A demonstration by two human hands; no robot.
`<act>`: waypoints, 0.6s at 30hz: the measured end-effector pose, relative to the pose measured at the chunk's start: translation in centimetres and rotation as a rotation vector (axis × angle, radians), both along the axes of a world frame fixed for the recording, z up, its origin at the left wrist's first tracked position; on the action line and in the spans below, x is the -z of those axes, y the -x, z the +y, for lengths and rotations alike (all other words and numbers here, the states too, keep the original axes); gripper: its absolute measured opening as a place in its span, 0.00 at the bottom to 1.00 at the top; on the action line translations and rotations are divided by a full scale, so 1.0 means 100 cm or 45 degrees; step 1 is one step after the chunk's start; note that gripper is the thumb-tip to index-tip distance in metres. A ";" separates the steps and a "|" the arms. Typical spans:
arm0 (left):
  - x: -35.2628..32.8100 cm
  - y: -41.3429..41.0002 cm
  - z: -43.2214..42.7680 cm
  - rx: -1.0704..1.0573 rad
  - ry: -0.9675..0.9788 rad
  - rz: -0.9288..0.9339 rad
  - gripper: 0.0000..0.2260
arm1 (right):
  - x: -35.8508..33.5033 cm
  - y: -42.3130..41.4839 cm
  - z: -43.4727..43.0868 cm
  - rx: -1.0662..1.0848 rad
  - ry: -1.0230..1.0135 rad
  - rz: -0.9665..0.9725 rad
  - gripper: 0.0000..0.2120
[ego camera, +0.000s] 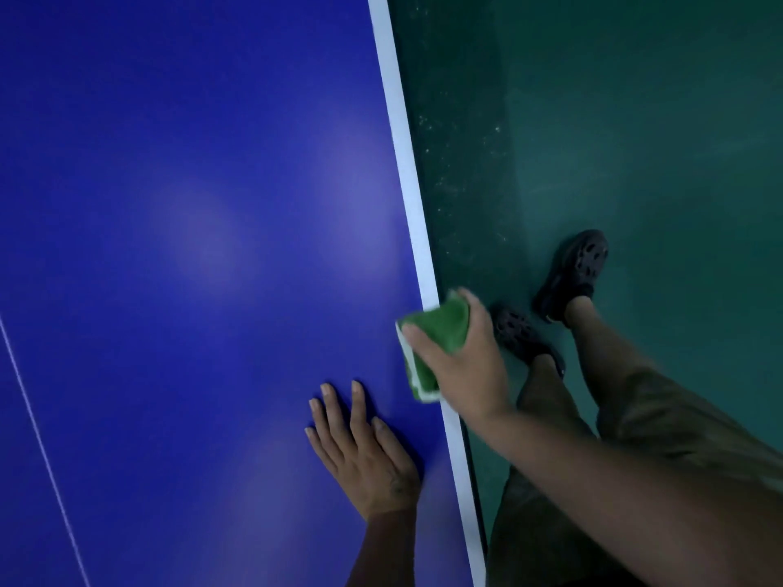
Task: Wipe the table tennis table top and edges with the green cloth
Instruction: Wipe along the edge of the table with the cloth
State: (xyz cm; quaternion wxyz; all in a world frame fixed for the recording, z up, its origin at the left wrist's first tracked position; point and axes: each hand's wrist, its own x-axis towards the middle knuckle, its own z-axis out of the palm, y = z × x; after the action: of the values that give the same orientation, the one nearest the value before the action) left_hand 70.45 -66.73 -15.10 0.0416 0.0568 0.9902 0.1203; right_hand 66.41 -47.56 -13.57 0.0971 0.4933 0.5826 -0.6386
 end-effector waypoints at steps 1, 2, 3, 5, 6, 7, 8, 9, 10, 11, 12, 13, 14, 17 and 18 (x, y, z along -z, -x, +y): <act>-0.002 0.004 0.003 -0.010 -0.007 -0.002 0.23 | 0.000 -0.010 -0.004 -0.006 0.024 -0.016 0.55; -0.003 0.015 0.010 -0.031 -0.032 -0.005 0.23 | 0.000 -0.015 -0.007 0.012 0.046 -0.027 0.54; -0.002 0.033 0.021 -0.059 -0.074 -0.010 0.23 | 0.001 -0.015 -0.009 0.044 0.062 -0.039 0.53; -0.002 0.091 0.054 -0.103 -0.119 -0.009 0.23 | 0.000 -0.004 -0.010 0.101 0.052 -0.073 0.53; -0.001 0.127 0.074 -0.121 -0.098 0.001 0.24 | -0.001 0.004 -0.009 0.115 0.033 -0.092 0.54; 0.001 0.166 0.093 -0.144 -0.061 0.016 0.24 | -0.002 0.014 -0.005 0.121 0.021 -0.102 0.55; 0.003 0.207 0.112 -0.185 -0.019 0.032 0.25 | -0.003 0.025 -0.001 0.121 0.019 -0.098 0.55; 0.006 0.246 0.130 -0.244 0.011 0.040 0.26 | -0.003 0.037 0.006 0.120 0.020 -0.081 0.56; 0.008 0.283 0.149 -0.316 0.028 0.037 0.27 | -0.002 0.050 0.015 0.118 0.018 -0.057 0.57; 0.011 0.318 0.166 -0.386 0.036 0.029 0.28 | -0.001 0.066 0.025 0.119 0.009 -0.033 0.57; 0.012 0.347 0.183 -0.432 0.048 0.022 0.29 | 0.000 0.083 0.036 0.121 -0.010 -0.014 0.57; 0.013 0.372 0.196 -0.447 0.065 0.015 0.29 | 0.001 0.102 0.047 0.125 -0.032 -0.001 0.57; 0.014 0.390 0.206 -0.441 0.075 0.010 0.30 | 0.003 0.120 0.058 0.127 -0.054 0.009 0.56; 0.019 0.411 0.213 -0.435 0.102 0.042 0.31 | 0.010 0.170 0.085 0.116 -0.083 0.041 0.51; 0.018 0.411 0.211 -0.439 0.114 0.049 0.31 | 0.011 0.180 0.091 0.115 -0.084 0.054 0.51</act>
State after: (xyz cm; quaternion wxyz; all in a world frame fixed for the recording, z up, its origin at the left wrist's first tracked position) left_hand 29.36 -45.61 -16.95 0.0040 -0.1133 0.9903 0.0804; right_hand 48.43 -38.46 -14.70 0.0393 0.5083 0.5825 -0.6330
